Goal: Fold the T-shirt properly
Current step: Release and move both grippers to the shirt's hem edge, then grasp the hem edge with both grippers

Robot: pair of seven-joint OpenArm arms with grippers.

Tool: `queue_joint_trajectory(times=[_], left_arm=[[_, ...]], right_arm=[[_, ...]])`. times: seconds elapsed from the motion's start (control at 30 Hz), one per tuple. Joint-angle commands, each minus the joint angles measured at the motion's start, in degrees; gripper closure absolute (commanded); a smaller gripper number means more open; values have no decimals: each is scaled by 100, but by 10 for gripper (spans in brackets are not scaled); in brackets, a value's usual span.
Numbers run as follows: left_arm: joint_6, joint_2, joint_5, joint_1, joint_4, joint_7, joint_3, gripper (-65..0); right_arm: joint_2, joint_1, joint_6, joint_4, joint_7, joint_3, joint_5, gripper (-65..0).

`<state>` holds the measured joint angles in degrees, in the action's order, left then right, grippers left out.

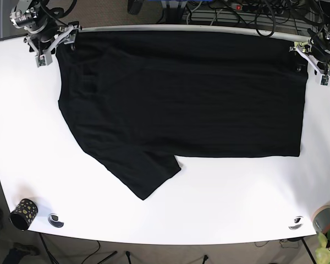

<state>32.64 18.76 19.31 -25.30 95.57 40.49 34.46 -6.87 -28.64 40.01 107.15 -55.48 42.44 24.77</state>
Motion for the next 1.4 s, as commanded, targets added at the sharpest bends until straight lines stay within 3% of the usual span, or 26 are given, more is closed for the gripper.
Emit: queue_joint_trajectory(times=[0.0,0.33,0.67,0.93,1.1,1.37], left_arm=[[90,53,95,134,100,-150,137,-403],[90,44,78,873,135,158,163,-403],[72,-61,34,1954,-313,166,49,-403],[72,-237,-1197,3097,-1095,140,-118,-403],[72,-369,-1654,3572,-1377,140,-127,-403],[72,-448,-1672,3730,-1473,140,-136,-403]], right_arm=[[-91,73,-1,85,85,60,138,-482],[-381,1040,-1,6,67,-142,147,-482],[-759,2350,-1,-1173,67,-758,138,-482],[-1146,3502,-1,-2570,120,-1241,138,-482],[-1401,4231,-1,-3634,577,-1672,138,-482],[-1805,5269,-1,-5568,1737,-2639,138,-482]])
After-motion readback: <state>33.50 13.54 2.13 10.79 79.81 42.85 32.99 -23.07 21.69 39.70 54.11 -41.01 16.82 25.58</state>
